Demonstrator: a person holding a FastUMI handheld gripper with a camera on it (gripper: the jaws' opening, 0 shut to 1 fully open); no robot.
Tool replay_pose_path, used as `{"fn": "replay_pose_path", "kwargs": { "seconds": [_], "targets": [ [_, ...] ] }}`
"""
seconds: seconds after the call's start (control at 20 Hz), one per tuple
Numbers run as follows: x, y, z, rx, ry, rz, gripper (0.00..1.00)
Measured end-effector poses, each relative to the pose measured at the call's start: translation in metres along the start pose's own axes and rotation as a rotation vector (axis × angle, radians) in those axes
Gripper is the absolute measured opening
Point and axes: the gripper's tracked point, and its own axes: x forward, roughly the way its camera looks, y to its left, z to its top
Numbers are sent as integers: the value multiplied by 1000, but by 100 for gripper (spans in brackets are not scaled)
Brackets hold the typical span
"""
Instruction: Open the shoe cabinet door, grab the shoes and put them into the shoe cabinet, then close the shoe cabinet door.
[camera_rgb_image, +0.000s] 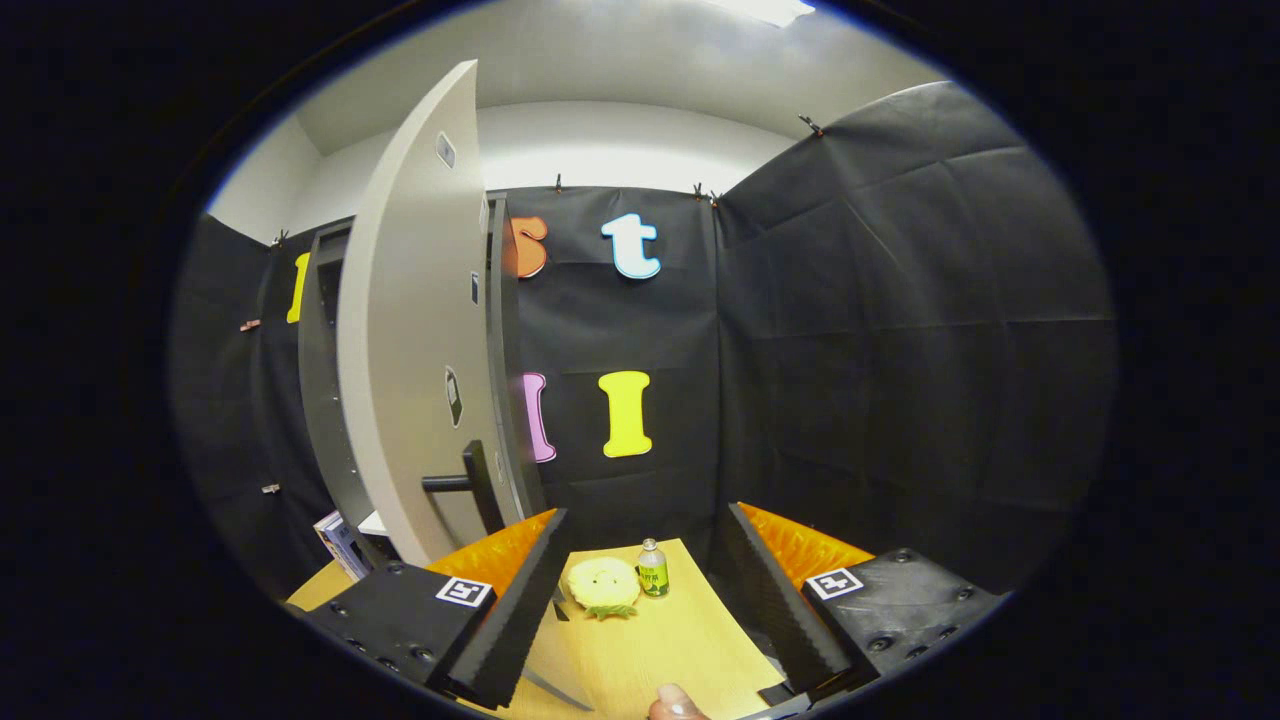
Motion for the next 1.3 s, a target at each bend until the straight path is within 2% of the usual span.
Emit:
{"fn": "replay_pose_path", "kwargs": {
  "seconds": [0.2,0.7,1.3],
  "targets": [
    [15,4,-8,-26,20,18,98],
    [7,20,-11,-29,26,-29,98],
    [-6,76,-15,-36,18,-19,98]
  ]
}}
